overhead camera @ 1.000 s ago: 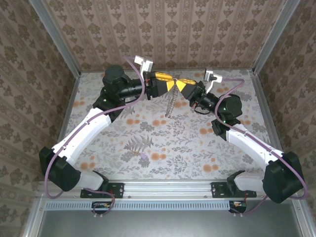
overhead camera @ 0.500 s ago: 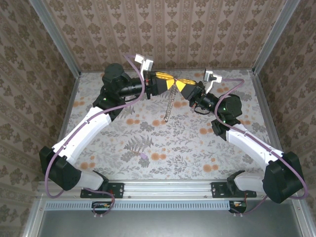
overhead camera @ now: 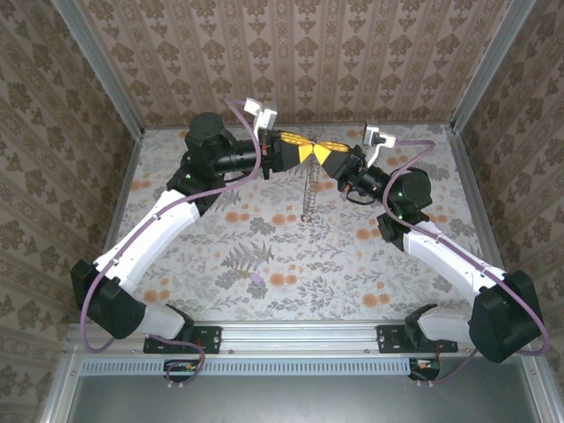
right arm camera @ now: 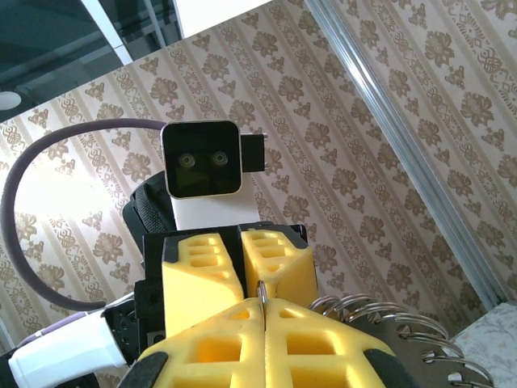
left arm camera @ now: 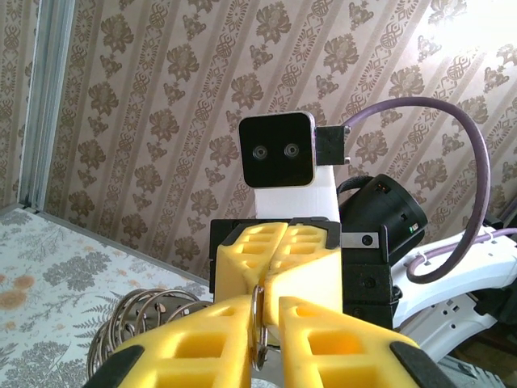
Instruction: Put the keys on the keyring
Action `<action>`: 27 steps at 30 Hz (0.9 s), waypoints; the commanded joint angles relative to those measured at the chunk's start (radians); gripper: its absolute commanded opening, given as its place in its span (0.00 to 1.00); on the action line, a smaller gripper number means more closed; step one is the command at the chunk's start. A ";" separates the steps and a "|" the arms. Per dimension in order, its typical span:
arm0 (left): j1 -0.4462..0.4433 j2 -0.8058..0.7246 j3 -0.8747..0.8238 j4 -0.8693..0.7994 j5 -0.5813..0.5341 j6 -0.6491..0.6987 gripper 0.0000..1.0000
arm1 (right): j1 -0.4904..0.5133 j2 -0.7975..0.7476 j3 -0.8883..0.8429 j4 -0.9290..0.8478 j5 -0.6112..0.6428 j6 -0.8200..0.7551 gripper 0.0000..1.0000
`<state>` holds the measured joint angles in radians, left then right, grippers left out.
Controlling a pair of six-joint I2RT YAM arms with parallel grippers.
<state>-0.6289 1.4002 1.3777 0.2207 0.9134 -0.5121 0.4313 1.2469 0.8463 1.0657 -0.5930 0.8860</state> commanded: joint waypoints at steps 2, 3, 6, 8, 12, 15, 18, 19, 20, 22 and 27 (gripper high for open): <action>-0.007 0.000 0.024 0.006 0.040 0.029 0.08 | 0.006 -0.007 0.031 0.012 -0.007 -0.021 0.00; -0.008 -0.001 0.025 0.004 0.041 0.031 0.06 | 0.006 -0.007 0.031 0.010 -0.006 -0.021 0.00; -0.007 -0.005 0.023 0.000 0.047 0.039 0.00 | 0.006 -0.007 0.030 0.005 -0.004 -0.024 0.00; -0.008 -0.006 0.021 -0.003 0.055 0.046 0.00 | 0.006 -0.005 0.032 0.003 -0.004 -0.024 0.00; -0.008 -0.017 0.013 -0.021 0.059 0.084 0.00 | 0.006 -0.007 0.036 -0.016 -0.003 -0.027 0.00; -0.007 -0.035 -0.012 -0.037 0.026 0.135 0.00 | 0.005 -0.018 0.043 -0.068 0.003 -0.035 0.09; -0.001 -0.057 -0.041 -0.042 0.001 0.179 0.00 | -0.006 -0.071 0.040 -0.191 0.027 -0.071 0.36; 0.003 -0.063 -0.050 -0.044 -0.004 0.192 0.00 | -0.012 -0.100 0.033 -0.244 0.043 -0.092 0.43; 0.007 -0.069 -0.058 -0.045 -0.006 0.204 0.00 | -0.019 -0.129 0.026 -0.293 0.058 -0.110 0.46; 0.012 -0.084 -0.078 -0.042 -0.011 0.235 0.00 | -0.040 -0.195 0.013 -0.408 0.089 -0.146 0.50; 0.018 -0.121 -0.132 -0.012 -0.003 0.313 0.00 | -0.105 -0.314 -0.042 -0.593 0.143 -0.157 0.53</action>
<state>-0.6201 1.3312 1.2636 0.1577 0.9005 -0.2829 0.3500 0.9821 0.8387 0.6312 -0.5083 0.7612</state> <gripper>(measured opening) 0.048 0.525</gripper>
